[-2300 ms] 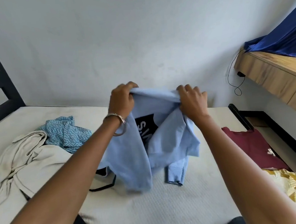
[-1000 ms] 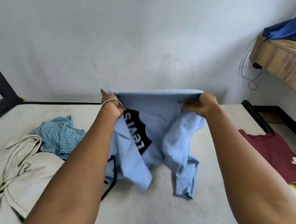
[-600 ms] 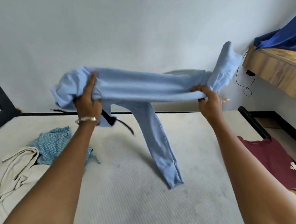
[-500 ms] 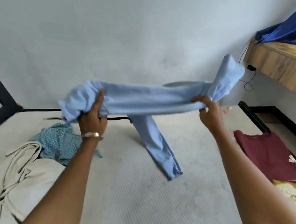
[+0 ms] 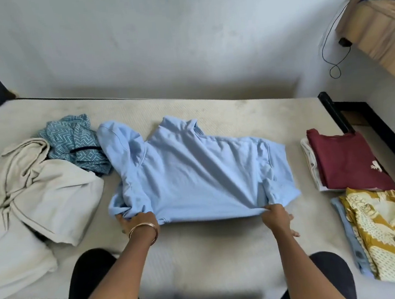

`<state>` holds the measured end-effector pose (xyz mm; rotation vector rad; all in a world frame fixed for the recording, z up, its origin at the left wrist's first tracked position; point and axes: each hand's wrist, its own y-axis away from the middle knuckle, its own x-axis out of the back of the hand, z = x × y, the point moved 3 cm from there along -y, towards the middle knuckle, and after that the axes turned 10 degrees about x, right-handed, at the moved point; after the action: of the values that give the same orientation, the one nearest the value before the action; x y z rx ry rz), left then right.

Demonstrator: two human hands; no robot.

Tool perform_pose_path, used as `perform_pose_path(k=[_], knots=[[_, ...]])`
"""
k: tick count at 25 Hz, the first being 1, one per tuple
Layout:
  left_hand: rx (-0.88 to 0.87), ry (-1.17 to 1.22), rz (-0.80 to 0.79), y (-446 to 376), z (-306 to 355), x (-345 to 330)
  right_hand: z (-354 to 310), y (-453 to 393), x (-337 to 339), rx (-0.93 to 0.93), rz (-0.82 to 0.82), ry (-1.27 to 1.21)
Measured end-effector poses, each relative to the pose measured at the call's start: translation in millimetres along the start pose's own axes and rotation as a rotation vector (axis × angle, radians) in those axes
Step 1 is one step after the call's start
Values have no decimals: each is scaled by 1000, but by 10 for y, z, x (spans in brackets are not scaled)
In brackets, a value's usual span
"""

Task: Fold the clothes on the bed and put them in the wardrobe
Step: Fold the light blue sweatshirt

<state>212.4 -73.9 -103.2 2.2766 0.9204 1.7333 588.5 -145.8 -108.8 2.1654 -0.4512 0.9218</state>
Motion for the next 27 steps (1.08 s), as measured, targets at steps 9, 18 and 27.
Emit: perform_pose_path(k=[9,18,27], knots=[[96,-37,-720,530,166,25,78,175,66,-207,330,-108],[-373,177,-88,310,519,-466,541,-133,402,-128,431,-337],[-622,-226,102,571,702,-627,343,101,46,71,135,263]])
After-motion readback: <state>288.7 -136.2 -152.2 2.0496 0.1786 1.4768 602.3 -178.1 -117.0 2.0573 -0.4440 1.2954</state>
